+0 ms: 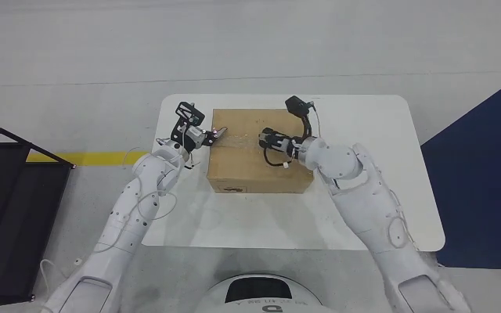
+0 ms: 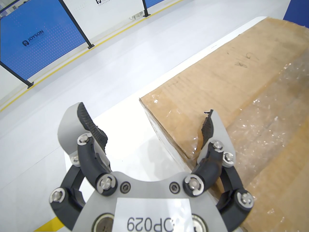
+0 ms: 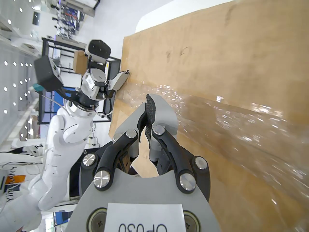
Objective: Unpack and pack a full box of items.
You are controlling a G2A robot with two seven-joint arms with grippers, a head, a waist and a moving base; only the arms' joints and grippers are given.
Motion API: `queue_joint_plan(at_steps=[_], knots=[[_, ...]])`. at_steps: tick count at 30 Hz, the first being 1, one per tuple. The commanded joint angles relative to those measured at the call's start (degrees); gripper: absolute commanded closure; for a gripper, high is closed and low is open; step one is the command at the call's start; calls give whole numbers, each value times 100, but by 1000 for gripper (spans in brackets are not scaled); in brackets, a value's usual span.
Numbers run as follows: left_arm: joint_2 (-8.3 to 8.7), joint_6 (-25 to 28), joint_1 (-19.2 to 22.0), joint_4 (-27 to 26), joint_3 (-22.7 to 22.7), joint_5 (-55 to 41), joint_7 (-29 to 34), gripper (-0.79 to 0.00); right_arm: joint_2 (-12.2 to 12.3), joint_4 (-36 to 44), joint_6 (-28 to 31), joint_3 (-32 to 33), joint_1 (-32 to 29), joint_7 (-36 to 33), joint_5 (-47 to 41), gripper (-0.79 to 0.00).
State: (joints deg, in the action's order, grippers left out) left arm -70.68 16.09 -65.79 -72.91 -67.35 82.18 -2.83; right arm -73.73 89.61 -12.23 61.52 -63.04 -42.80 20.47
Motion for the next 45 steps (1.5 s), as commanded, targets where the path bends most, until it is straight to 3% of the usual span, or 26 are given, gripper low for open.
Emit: queue_joint_plan(at_steps=[1,11,18,23,30,37,45], knots=[[0,0,0,0,0,0,0,-785,-92,-232,-69,-399,289,74,-26,0],[0,0,0,0,0,0,0,-785,-452,-1222,-194,-1273,1142,391,-374,0],[0,0,0,0,0,0,0,-785,-524,-1689,-227,-1211,1309,450,-648,0],[0,0,0,0,0,0,0,-785,-339,-1312,-258,-623,783,555,-604,0],[0,0,0,0,0,0,0,-785,-5,-280,-152,589,-421,649,-547,0],[0,0,0,0,0,0,0,-785,185,639,390,1739,-1616,1088,-918,0],[0,0,0,0,0,0,0,-785,239,738,814,2305,-2139,1462,-1395,0]])
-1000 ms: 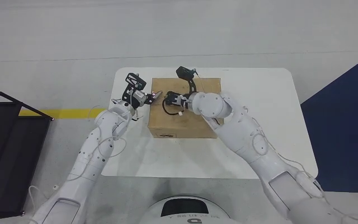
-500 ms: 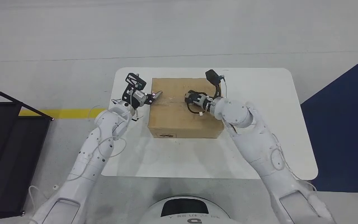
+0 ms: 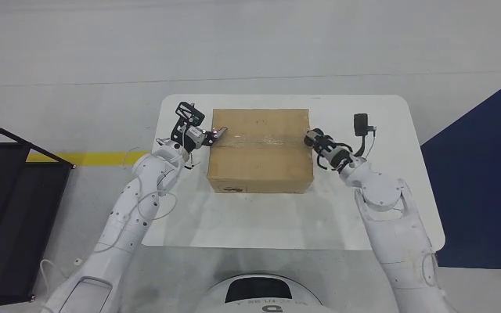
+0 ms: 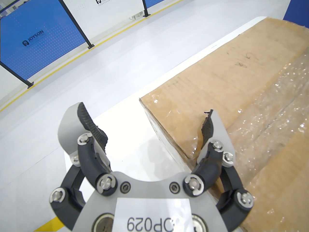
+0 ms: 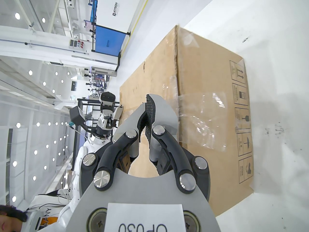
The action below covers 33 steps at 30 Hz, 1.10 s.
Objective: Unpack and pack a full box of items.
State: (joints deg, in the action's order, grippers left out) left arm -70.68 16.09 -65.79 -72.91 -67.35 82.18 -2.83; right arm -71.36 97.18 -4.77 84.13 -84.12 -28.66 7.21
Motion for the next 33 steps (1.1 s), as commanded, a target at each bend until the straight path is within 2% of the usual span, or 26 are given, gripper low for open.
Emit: queue_joint_plan(at_steps=[1,5,10,15,17,18,19,20,21,22,26,27,29,33], knots=[[0,0,0,0,0,0,0,-785,4,-42,145,89,-67,90,-128,0],[1,-46,-16,-11,-36,-49,-13,-785,8,-225,645,316,-199,386,-462,0],[68,-176,-109,-37,-555,-407,-173,-785,3,-431,1304,496,-392,712,-787,0],[153,-106,-233,18,-1170,-917,-211,-785,-12,-332,1551,497,-606,1067,-795,0],[159,-92,-239,23,-1199,-925,-201,-785,-21,-295,1694,470,-658,1126,-862,-15],[159,-92,-239,23,-1199,-925,-201,-785,-20,-287,1772,452,-673,1088,-857,-336],[159,-92,-239,23,-1199,-925,-201,-785,-20,-287,1772,452,-673,1088,-857,-336],[160,-89,-241,24,-1207,-931,-199,-784,-20,-287,1769,454,-673,1103,-860,-5],[160,-90,-240,23,-1202,-927,-199,-784,-20,-285,1784,451,-675,1093,-860,-10],[160,-91,-240,23,-1199,-926,-199,-784,-20,-285,1784,451,-675,1088,-860,-24],[159,-92,-239,22,-1199,-925,-200,-785,-20,-287,1772,452,-673,1087,-857,-269],[159,-92,-239,22,-1199,-925,-200,-784,-20,-287,1772,452,-673,1087,-857,-303],[159,-92,-239,22,-1199,-925,-201,-784,-20,-287,1772,452,-673,1088,-857,-330],[159,-92,-239,22,-1199,-925,-201,-785,-20,-287,1772,452,-673,1088,-857,-330]])
